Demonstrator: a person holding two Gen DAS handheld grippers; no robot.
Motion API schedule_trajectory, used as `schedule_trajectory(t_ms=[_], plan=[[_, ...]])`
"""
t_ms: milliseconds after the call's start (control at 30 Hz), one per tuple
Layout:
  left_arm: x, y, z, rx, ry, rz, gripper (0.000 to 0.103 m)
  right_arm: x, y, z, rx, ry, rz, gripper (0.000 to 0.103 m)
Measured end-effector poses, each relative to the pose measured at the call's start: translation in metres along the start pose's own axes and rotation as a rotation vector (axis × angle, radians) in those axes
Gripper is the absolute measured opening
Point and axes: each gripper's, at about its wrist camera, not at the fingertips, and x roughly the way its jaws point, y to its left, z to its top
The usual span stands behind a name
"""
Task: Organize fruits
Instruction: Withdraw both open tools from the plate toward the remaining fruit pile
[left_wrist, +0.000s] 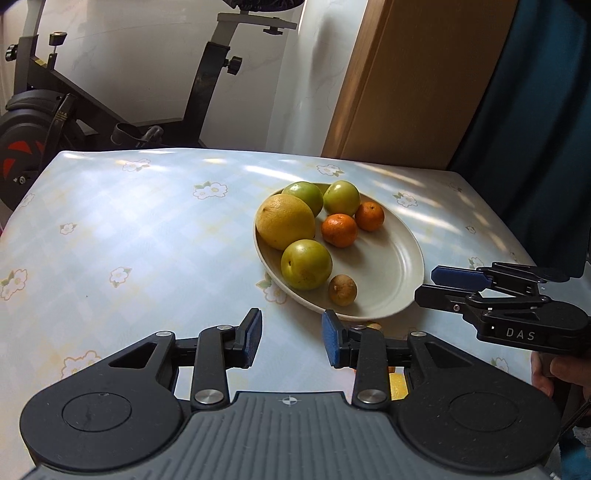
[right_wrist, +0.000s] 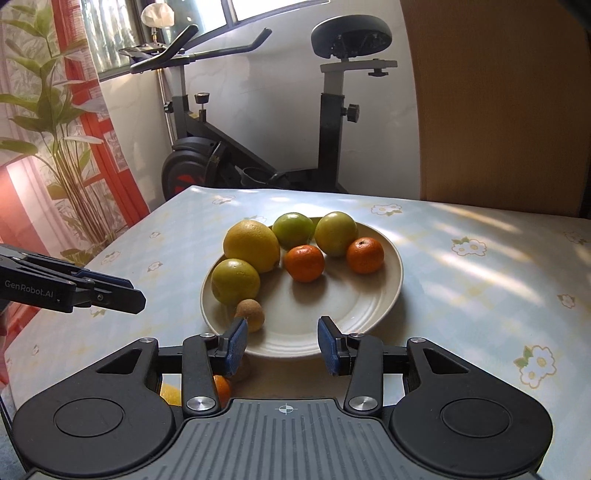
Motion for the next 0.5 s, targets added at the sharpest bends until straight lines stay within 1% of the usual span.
schedule_trajectory(t_ms=[100, 200, 333, 500], plan=[[-0.005, 0.002, -0.005, -0.006, -0.004, 0.007, 0.037, -0.006, 0.010, -0.008, 0.004, 0.000, 0.009, 0.039], [-0.012, 0.003, -0.010, -0.003, -0.014, 0.015, 0.039, -0.010, 0.021, -0.014, -0.022, 0.011, -0.006, 0.040], [-0.020, 0.007, -0.016, -0.036, -0.016, -0.027, 0.039, -0.014, 0.032, -0.019, -0.048, 0.028, -0.019, 0.040], [-0.024, 0.009, -0.023, -0.039, -0.018, -0.028, 0.039, -0.018, 0.034, -0.021, -0.027, 0.041, -0.017, 0.040]])
